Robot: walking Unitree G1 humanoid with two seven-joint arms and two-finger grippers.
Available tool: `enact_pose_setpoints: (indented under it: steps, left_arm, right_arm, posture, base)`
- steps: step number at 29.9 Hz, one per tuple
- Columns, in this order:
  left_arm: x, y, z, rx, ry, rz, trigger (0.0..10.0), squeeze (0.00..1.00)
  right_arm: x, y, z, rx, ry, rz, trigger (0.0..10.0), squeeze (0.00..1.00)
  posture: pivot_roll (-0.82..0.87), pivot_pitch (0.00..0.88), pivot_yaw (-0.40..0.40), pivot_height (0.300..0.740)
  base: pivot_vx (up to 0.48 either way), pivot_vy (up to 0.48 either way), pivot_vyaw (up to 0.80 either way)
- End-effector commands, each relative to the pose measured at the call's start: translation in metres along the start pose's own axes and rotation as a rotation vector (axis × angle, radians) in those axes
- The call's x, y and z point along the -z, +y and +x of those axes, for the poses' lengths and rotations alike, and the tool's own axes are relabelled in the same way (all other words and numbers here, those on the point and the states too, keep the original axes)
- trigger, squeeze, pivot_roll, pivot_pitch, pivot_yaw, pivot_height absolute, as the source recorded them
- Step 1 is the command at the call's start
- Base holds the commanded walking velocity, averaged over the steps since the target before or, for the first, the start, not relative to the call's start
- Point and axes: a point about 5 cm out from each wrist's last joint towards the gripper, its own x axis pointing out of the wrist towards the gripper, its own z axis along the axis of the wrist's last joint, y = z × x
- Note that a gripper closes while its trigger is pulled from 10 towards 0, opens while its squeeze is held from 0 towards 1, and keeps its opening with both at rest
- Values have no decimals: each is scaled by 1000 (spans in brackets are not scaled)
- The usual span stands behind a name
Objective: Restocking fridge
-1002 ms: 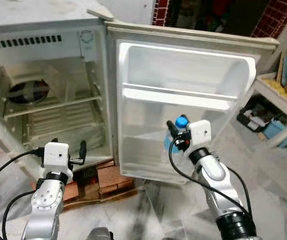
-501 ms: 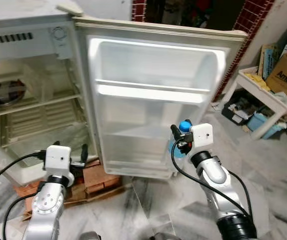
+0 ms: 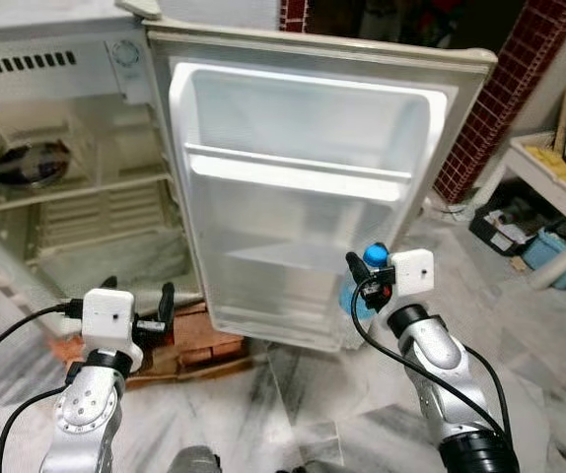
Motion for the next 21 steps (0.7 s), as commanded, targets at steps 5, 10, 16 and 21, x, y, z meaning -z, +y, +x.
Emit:
enact_pose_setpoints:
  steps: [5, 10, 16, 21]
  left_arm:
    - [-1, -5, 0, 10, 13, -5, 10000, 0]
    - [-2, -1, 5, 2, 10, 1, 10000, 0]
    - [-2, -3, 6, 4, 11, 2, 10000, 0]
    - [-1, -5, 6, 9, 17, 2, 10000, 0]
  right_arm:
    - [-12, -10, 0, 19, -62, -27, 10000, 0]
    - [-12, -9, 0, 20, -70, -22, 10000, 0]
    - [-11, -6, -1, 13, -73, -18, 10000, 0]
    - [-11, -6, -1, 11, -74, -18, 10000, 0]
  posture:
    - [56, 87, -113, 740]
    - [53, 88, -110, 731]
    - [52, 89, -108, 691]
    - [52, 92, -109, 656]
  base:
    - [0, 0, 0]
    - [0, 0, 0]
    - [0, 0, 0]
    - [0, 0, 0]
